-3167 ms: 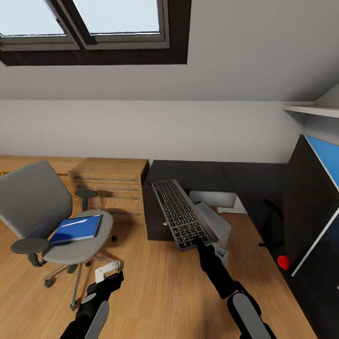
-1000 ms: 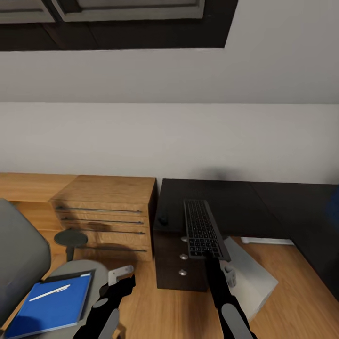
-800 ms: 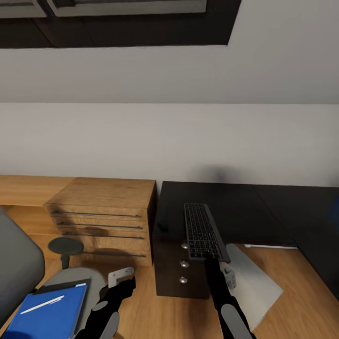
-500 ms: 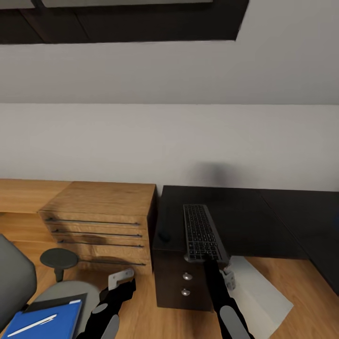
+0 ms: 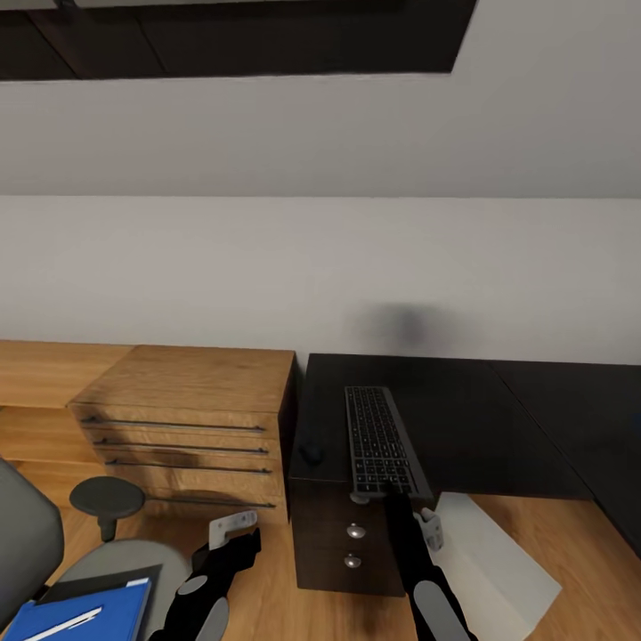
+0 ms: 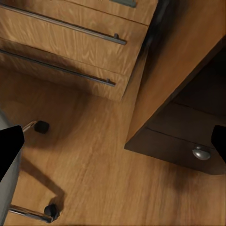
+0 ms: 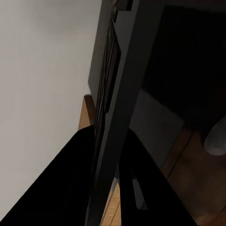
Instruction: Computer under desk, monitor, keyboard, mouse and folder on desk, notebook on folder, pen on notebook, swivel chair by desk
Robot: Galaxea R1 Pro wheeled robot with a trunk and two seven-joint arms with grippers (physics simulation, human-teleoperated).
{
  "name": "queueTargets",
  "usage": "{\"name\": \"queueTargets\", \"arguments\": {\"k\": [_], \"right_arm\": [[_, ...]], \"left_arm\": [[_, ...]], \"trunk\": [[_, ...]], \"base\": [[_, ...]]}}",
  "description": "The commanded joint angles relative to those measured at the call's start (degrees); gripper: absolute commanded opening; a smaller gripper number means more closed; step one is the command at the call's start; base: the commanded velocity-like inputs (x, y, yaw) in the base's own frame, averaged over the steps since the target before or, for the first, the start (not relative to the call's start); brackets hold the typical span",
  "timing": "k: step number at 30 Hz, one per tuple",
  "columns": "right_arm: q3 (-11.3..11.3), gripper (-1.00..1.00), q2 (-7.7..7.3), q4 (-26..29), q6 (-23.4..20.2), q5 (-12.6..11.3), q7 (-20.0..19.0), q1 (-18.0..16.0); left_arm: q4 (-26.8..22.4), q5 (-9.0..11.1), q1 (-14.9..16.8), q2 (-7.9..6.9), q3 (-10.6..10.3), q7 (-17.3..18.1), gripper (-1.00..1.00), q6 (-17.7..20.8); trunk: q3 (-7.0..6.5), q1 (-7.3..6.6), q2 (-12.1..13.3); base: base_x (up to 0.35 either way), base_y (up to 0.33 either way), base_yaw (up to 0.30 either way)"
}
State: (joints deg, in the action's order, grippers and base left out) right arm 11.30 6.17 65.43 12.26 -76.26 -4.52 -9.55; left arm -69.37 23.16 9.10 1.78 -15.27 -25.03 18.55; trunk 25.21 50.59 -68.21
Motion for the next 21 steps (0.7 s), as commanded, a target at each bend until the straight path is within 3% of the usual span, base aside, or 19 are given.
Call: {"name": "queueTargets", "arguments": {"k": [1,6,21], "right_arm": [[0.13,-1.0,-0.02,-1.53,0.31,-1.35,2.67,-0.03],[0.09,-1.0,-0.09,-1.53,0.31,-1.35,2.68,-0.03],[0.04,-1.0,-0.1,-1.51,0.24,-1.5,2.75,-0.03]], "left_arm": [[-0.11,0.49,0.04,-0.02,-0.42,-0.46,1.0,0.15],[-1.61,0.62,0.04,0.1,-1.8,-0.6,1.0,0.09],[-1.95,0.75,0.04,0.07,-1.96,-0.64,1.0,0.09]], "trunk": [[0.06,0.01,-0.03],[0.6,0.67,-1.23],[2.94,3.52,-6.44]], "base": [[0.029,0.0,0.0],[0.008,0.0,0.0],[0.0,0.0,0.0]]}}
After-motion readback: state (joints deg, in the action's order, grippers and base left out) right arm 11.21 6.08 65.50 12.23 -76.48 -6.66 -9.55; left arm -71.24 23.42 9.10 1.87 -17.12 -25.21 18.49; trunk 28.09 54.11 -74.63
